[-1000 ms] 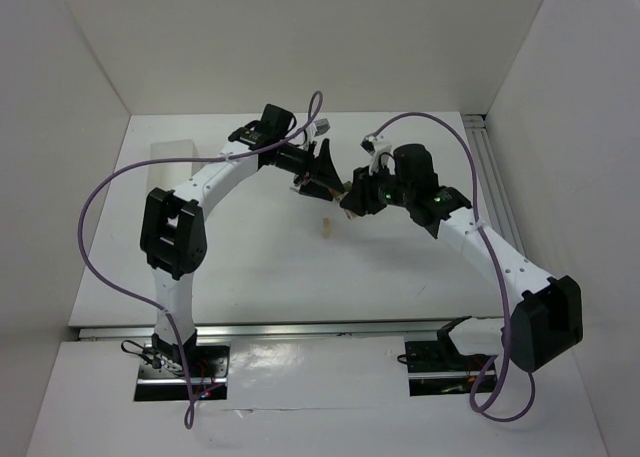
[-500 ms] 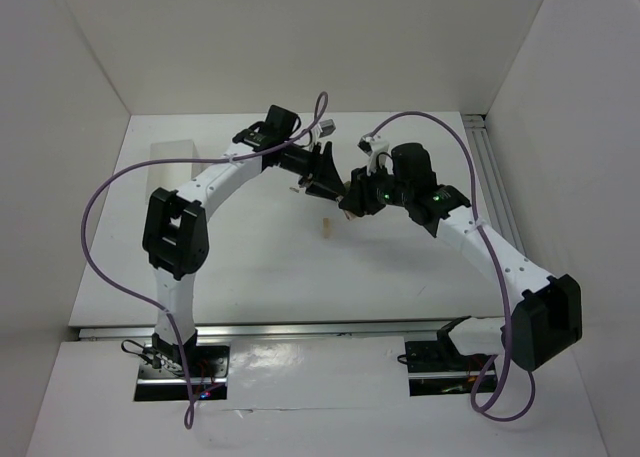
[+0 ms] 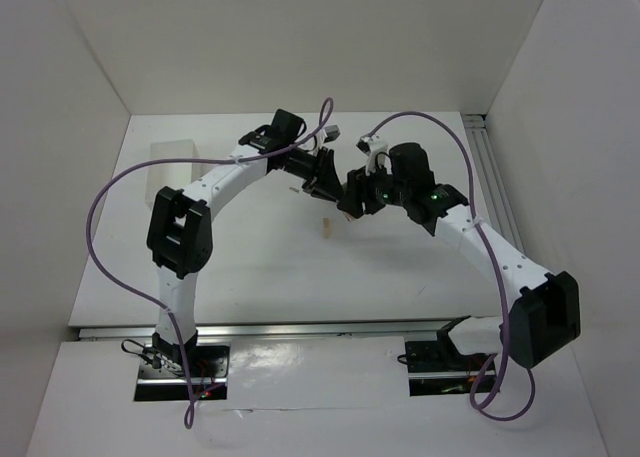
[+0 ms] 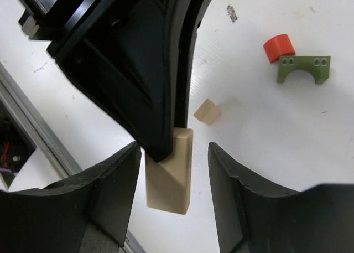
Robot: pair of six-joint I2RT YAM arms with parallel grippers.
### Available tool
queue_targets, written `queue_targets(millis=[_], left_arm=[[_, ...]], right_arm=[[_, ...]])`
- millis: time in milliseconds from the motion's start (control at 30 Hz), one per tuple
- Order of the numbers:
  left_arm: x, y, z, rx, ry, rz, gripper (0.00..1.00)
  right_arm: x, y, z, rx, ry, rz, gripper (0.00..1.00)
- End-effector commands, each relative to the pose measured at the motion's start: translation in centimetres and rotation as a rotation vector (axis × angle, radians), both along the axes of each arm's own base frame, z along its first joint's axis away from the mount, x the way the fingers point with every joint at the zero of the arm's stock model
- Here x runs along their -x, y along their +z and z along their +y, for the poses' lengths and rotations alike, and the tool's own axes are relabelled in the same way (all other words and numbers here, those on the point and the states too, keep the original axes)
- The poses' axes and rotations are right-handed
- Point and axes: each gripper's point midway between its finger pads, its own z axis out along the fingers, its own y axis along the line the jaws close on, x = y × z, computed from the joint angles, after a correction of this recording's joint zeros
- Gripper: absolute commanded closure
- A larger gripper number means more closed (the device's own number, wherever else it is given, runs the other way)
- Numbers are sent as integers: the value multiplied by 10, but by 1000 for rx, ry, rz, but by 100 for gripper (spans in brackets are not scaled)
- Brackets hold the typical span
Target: Build the wood block tower
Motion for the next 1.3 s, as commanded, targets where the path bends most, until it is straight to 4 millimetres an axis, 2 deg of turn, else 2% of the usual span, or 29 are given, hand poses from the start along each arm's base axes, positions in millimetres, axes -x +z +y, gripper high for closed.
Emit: queue_targets(millis=[0,33,67,167,200,267,300,367,400,433,467,500,567,600,667,700,767,800,833,900,933,1033,1267], left_arm=[[2,6,-3,7,-13,-23,100],[-5,3,0,-12,14,-33,100],[-7,9,0,-15,26,-58,100],[-21,-1,7,-95,101,-73,100],[-32,-4,15,-149,162,-102,100],[-42,-10,21,-221,215,-128,100],[-46,-9,24,-245,244,-153,100],[-53,-16,29,-342,311,-196,100],[-50,-11,23,-364,319,-231,100],[-56,-10,24,-409,362,-278,100],[-55,-12,21,-429,374,-283,100],[-46,-14,10,-445,366,-295,100],[-49,-16,5,-505,434,-339,100],[-37,-21,-7,-528,421,-349,100],[-42,-23,-13,-576,492,-403,100],[-34,-24,-22,-591,492,-424,100],[-36,-33,-23,-643,536,-457,100],[-30,-41,-31,-663,531,-460,100],[-29,-37,-35,-664,542,-483,100],[-30,-47,-37,-718,588,-508,100],[-23,-47,-43,-722,588,-522,100],[-21,-50,-53,-731,630,-555,100],[-31,-66,-46,-799,720,-577,100]], right_arm=[[-12,24,0,1,-34,-63,40],[-10,25,-3,7,-42,-63,38],[-11,24,-4,11,-50,-65,35],[-8,30,-18,38,-115,-73,22],[-1,29,-25,43,-138,-63,20],[4,29,-36,56,-192,-56,19],[9,33,-49,70,-248,-71,19],[15,23,-69,83,-364,-41,18],[17,25,-90,111,-469,-59,18],[20,19,-100,105,-549,-31,18],[21,17,-112,110,-621,-26,18],[23,19,-134,136,-744,-38,18],[27,14,-152,109,-879,-11,18],[29,19,-163,100,-943,-29,18],[33,18,-169,77,-993,-21,18],[34,17,-173,87,-1020,-18,18],[37,20,-177,75,-1037,-26,18],[37,21,-179,78,-1045,-30,18],[39,25,-180,71,-1045,-35,18],[39,25,-181,74,-1053,-39,18],[40,23,-182,83,-1052,-33,18],[40,23,-182,83,-1052,-33,18],[46,27,-186,87,-1060,-37,18]])
